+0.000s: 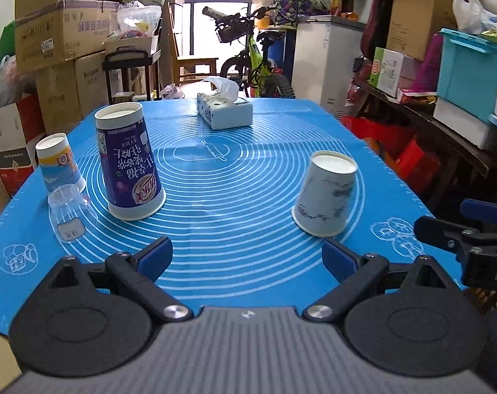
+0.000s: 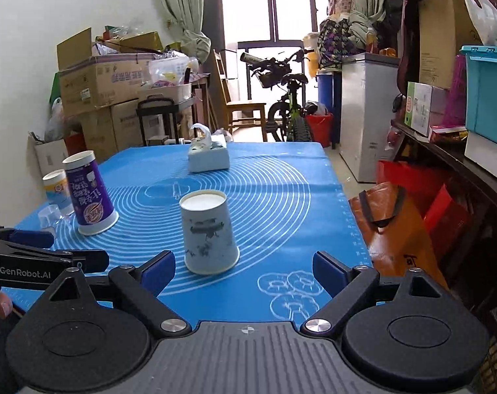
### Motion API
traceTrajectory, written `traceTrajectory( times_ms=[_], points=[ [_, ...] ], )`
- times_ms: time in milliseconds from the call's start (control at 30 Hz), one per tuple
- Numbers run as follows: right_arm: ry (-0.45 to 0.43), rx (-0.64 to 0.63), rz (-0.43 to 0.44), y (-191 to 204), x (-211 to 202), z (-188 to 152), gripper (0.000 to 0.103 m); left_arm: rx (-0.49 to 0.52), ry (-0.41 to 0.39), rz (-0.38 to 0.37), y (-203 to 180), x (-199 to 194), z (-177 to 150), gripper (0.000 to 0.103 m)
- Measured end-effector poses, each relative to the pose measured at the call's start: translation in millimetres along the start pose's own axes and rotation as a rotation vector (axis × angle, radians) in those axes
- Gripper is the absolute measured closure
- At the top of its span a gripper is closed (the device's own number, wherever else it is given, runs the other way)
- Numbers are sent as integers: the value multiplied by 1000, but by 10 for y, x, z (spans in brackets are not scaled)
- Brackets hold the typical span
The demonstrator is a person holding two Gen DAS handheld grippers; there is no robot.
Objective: Flip cup upside down
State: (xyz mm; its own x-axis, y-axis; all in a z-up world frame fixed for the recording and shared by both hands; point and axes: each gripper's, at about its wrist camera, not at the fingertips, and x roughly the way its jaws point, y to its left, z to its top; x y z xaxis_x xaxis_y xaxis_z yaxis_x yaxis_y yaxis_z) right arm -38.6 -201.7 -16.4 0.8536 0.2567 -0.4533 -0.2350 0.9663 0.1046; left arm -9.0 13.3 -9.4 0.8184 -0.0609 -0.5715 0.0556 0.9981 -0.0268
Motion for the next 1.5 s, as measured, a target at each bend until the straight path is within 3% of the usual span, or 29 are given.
traceTrajectory(
  times_ms=[467, 1500],
  points=[
    [19, -12, 18, 94, -301, -125, 12, 40, 32, 21, -82, -146, -179, 6],
    [37, -35, 31, 162, -304, -157, 12, 30, 21, 28, -52, -185, -189, 6]
  ],
)
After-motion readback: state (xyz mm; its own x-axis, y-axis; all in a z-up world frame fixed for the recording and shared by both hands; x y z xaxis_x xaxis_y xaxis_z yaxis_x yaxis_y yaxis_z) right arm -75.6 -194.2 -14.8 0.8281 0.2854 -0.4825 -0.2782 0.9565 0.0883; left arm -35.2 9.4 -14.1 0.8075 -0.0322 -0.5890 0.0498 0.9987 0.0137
